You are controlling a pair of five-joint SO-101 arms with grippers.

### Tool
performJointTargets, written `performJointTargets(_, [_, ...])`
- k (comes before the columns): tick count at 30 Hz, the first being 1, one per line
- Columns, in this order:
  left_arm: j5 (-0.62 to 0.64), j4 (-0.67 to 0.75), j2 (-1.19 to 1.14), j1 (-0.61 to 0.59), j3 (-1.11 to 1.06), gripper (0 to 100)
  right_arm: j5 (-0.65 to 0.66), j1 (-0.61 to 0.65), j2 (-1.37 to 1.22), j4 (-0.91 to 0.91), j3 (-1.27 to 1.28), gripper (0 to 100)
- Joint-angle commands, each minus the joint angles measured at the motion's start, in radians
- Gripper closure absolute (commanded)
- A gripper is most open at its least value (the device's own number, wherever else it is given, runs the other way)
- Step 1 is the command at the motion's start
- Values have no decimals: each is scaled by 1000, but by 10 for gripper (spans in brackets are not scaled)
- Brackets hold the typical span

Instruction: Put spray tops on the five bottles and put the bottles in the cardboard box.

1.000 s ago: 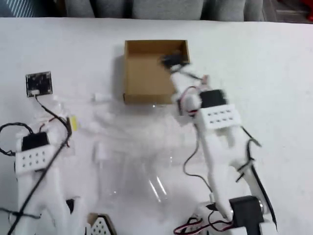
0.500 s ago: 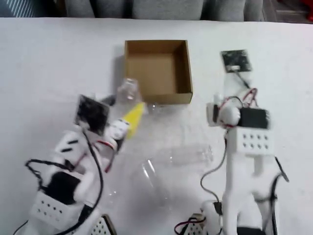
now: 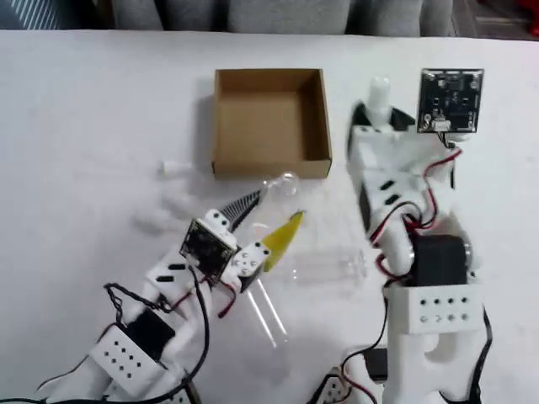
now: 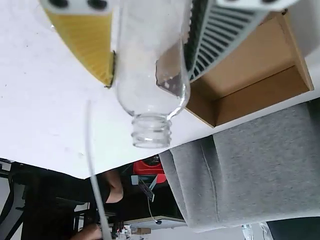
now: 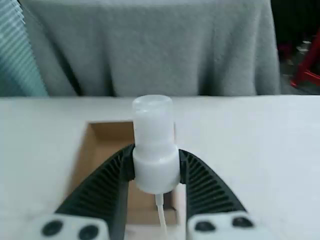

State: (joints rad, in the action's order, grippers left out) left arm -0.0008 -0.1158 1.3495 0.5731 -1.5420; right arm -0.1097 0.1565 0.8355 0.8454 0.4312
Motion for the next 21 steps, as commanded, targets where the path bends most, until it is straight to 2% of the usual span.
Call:
performJointTargets(1, [9,31,25,12,-18,961,-198,84,22,-139,-43,981])
performJointTargets(3, [8,35,25,5,-38,961,-247,101,22,-193,-43,981])
performJointTargets(8, [8,35,25,5,-87,961,-245,108,38,-199,-38,982])
performJointTargets(13, [6,21,21,-10,-109,962,-233,101,165,-199,51,982])
performJointTargets(18, [6,20,21,-30,-115,962,-68,108,292,-208,137,982])
performJointTargets(21, [6,20,21,-25,-117,962,-63,110,315,-232,184,982])
